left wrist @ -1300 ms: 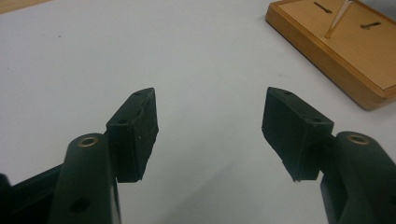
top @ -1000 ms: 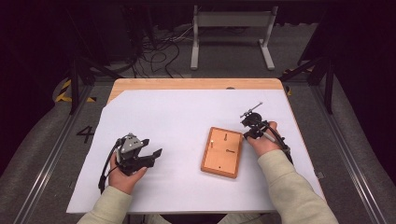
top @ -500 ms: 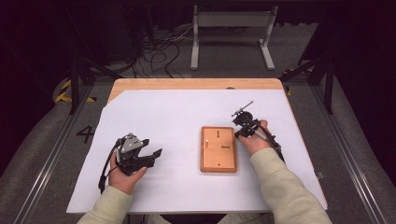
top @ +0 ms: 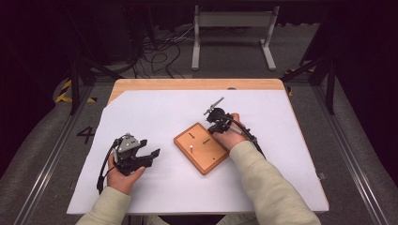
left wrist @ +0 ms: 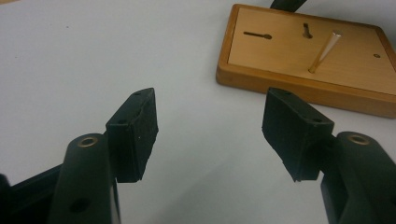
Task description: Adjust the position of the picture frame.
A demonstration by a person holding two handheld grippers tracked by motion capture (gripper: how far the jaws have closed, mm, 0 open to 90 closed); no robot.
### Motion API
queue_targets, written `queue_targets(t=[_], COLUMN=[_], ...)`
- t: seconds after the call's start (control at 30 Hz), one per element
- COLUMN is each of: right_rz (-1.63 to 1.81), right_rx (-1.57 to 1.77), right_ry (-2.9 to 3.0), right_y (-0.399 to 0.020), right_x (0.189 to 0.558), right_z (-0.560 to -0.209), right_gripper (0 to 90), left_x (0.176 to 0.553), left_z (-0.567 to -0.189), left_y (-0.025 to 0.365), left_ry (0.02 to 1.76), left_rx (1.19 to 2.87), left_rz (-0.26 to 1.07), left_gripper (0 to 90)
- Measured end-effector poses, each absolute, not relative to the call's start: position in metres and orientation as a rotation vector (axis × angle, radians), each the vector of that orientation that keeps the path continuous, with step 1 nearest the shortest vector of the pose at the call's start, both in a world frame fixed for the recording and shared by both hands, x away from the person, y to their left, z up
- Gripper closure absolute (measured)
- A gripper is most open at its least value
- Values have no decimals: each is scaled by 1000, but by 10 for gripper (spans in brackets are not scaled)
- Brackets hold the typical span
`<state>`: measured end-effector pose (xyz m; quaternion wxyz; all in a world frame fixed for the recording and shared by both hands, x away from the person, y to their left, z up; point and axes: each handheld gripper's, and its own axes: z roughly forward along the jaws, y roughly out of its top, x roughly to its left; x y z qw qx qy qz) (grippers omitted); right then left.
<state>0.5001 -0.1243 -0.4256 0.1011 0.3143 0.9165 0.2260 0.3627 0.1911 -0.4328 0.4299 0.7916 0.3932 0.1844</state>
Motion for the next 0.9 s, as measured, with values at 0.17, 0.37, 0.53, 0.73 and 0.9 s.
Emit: queue_targets(t=[0.17, 0.37, 0.53, 0.73, 0.9], right_rz=[702, 656, 763, 853, 877], right_rx=[799, 804, 876, 911, 936], right_ry=[2738, 2665, 2616, 2577, 2549], right_y=[-97, -91, -124, -162, -196], right_x=[500, 494, 482, 458, 433], right_z=[-427, -419, -396, -385, -385], right_gripper=[900, 900, 900, 900, 900], left_x=[366, 373, 384, 400, 407], left_z=[-434, -438, -442, -447, -452], left_y=[192, 192, 190, 178, 162], left_ry=[999, 1039, 1072, 1107, 1046], left_rx=[1975, 1979, 1999, 2020, 2081], left_rz=[451, 437, 399, 306, 311], left_gripper=[361, 449, 786, 899, 899])
